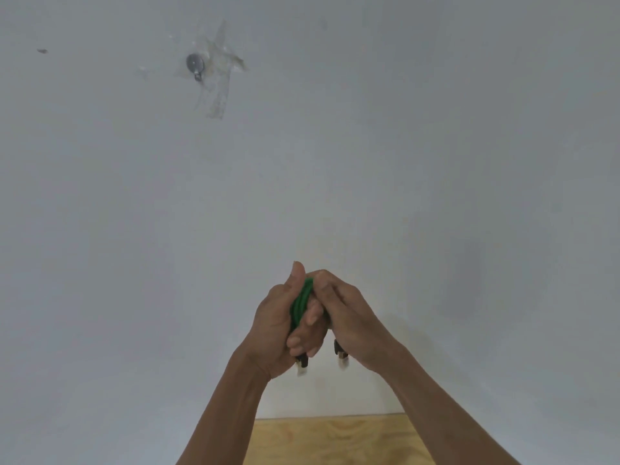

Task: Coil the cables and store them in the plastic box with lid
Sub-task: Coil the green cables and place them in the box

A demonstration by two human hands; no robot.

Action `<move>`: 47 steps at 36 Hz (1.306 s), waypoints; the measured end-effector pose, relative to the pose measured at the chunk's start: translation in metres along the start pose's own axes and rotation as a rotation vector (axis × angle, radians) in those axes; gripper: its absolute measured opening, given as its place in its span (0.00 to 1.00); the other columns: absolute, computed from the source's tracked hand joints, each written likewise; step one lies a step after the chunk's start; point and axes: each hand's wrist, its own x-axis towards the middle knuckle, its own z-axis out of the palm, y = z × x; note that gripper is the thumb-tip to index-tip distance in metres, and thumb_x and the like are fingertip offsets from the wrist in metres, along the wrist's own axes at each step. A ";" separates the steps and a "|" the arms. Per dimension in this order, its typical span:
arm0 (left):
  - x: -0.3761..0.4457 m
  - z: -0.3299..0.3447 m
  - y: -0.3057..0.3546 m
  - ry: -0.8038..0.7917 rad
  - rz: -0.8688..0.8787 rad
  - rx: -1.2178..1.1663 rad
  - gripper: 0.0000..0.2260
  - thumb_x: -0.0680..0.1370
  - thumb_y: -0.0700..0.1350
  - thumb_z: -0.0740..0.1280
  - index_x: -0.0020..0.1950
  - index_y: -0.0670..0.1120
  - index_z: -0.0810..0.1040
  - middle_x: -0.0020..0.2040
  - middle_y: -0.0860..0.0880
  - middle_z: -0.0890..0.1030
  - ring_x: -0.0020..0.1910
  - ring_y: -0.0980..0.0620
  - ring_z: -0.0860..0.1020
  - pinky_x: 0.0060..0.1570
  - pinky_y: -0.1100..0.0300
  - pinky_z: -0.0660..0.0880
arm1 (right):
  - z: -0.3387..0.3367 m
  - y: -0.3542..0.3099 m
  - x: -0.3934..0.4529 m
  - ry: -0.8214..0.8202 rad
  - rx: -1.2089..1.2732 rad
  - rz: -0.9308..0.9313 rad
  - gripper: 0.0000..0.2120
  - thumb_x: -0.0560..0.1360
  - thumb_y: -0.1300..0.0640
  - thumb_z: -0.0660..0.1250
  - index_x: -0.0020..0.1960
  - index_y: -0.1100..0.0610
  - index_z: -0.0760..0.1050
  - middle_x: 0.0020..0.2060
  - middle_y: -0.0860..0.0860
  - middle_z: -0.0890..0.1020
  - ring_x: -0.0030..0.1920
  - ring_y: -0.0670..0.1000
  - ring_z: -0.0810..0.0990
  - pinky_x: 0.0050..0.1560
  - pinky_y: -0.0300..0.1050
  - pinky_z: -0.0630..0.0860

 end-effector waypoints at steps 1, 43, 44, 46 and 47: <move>0.000 0.001 0.000 0.010 0.011 0.029 0.32 0.72 0.69 0.68 0.28 0.42 0.69 0.16 0.51 0.62 0.14 0.54 0.61 0.21 0.62 0.66 | 0.003 0.001 0.000 0.025 -0.022 -0.030 0.16 0.80 0.44 0.53 0.46 0.52 0.75 0.29 0.48 0.79 0.29 0.52 0.81 0.31 0.45 0.80; 0.011 0.012 -0.003 0.551 0.217 0.309 0.28 0.64 0.62 0.78 0.29 0.39 0.73 0.22 0.41 0.73 0.25 0.44 0.72 0.30 0.51 0.72 | 0.009 -0.001 0.000 0.227 -0.205 -0.160 0.13 0.84 0.51 0.53 0.45 0.58 0.66 0.29 0.46 0.73 0.30 0.48 0.70 0.33 0.40 0.71; 0.010 0.014 -0.001 0.558 0.228 0.356 0.31 0.66 0.64 0.76 0.31 0.36 0.73 0.23 0.41 0.74 0.24 0.44 0.73 0.29 0.50 0.74 | 0.009 -0.001 0.002 0.237 -0.248 -0.172 0.14 0.84 0.48 0.52 0.45 0.57 0.65 0.29 0.45 0.72 0.29 0.47 0.69 0.32 0.40 0.71; 0.008 0.022 0.002 0.612 0.236 0.428 0.34 0.69 0.67 0.70 0.36 0.32 0.73 0.24 0.44 0.76 0.24 0.46 0.76 0.28 0.51 0.77 | 0.007 0.000 0.005 0.248 -0.346 -0.196 0.15 0.81 0.44 0.51 0.44 0.54 0.64 0.29 0.43 0.71 0.29 0.46 0.68 0.30 0.40 0.69; 0.008 0.027 0.003 0.652 0.243 0.458 0.34 0.71 0.67 0.67 0.37 0.33 0.72 0.24 0.47 0.74 0.24 0.49 0.75 0.27 0.54 0.76 | 0.006 0.000 0.006 0.239 -0.387 -0.203 0.15 0.81 0.43 0.50 0.43 0.52 0.63 0.30 0.42 0.71 0.29 0.45 0.68 0.29 0.41 0.70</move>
